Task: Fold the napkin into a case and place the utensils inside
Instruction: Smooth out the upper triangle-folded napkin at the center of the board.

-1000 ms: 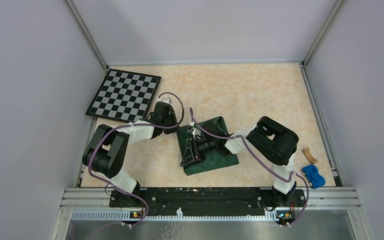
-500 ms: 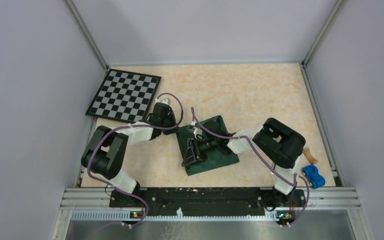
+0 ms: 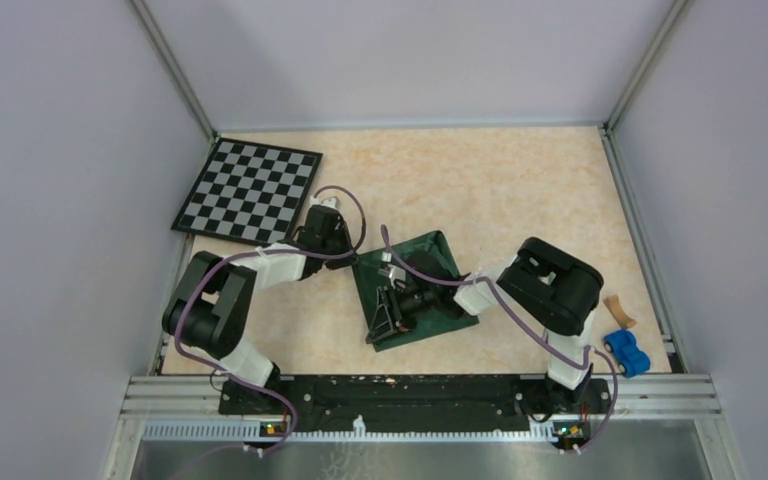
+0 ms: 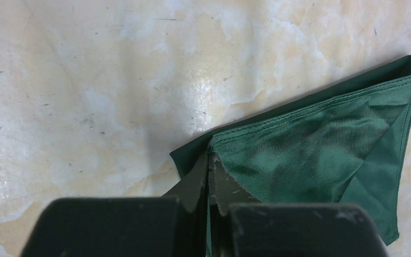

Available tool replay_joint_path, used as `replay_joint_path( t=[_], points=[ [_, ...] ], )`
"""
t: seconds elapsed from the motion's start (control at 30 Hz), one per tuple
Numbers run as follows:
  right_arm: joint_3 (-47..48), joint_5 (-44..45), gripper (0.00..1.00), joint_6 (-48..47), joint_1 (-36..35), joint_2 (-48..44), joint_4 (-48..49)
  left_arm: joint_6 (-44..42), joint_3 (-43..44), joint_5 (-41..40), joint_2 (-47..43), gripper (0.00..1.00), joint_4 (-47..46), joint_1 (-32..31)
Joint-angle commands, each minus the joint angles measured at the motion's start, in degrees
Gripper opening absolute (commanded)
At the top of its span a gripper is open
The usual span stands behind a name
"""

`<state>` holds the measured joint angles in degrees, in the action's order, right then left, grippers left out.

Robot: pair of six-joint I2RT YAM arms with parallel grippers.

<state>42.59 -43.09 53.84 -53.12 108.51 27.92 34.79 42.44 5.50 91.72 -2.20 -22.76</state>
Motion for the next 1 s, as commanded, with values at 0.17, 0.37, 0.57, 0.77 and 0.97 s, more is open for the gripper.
replay_joint_path(
  t=[0.17, 0.37, 0.57, 0.77, 0.97],
  points=[
    [2.85, 0.15, 0.39, -2.28, -0.8, -4.23, -1.92, -1.76, -0.38, -1.46, -2.74, 0.0, 1.46, 1.19],
    [3.6, -0.46, 0.39, -2.05, -0.75, -3.45, -1.42, -2.3, 0.51, -0.88, -5.95, 0.0, 4.22, 1.16],
    [5.16, 0.56, 0.39, -1.97, 0.28, -4.41, -2.15, -2.45, -0.69, -1.28, -5.83, 0.0, 4.21, 1.3],
    [6.3, 0.83, 0.4, -1.28, 2.43, -4.79, -1.31, -2.61, -1.24, -1.41, -2.63, 0.0, 2.8, 1.27],
    [6.09, 0.47, 0.42, -0.55, 3.42, -2.48, 0.72, -2.44, -1.3, -1.44, -0.66, 0.0, 2.57, 1.34]
  ],
)
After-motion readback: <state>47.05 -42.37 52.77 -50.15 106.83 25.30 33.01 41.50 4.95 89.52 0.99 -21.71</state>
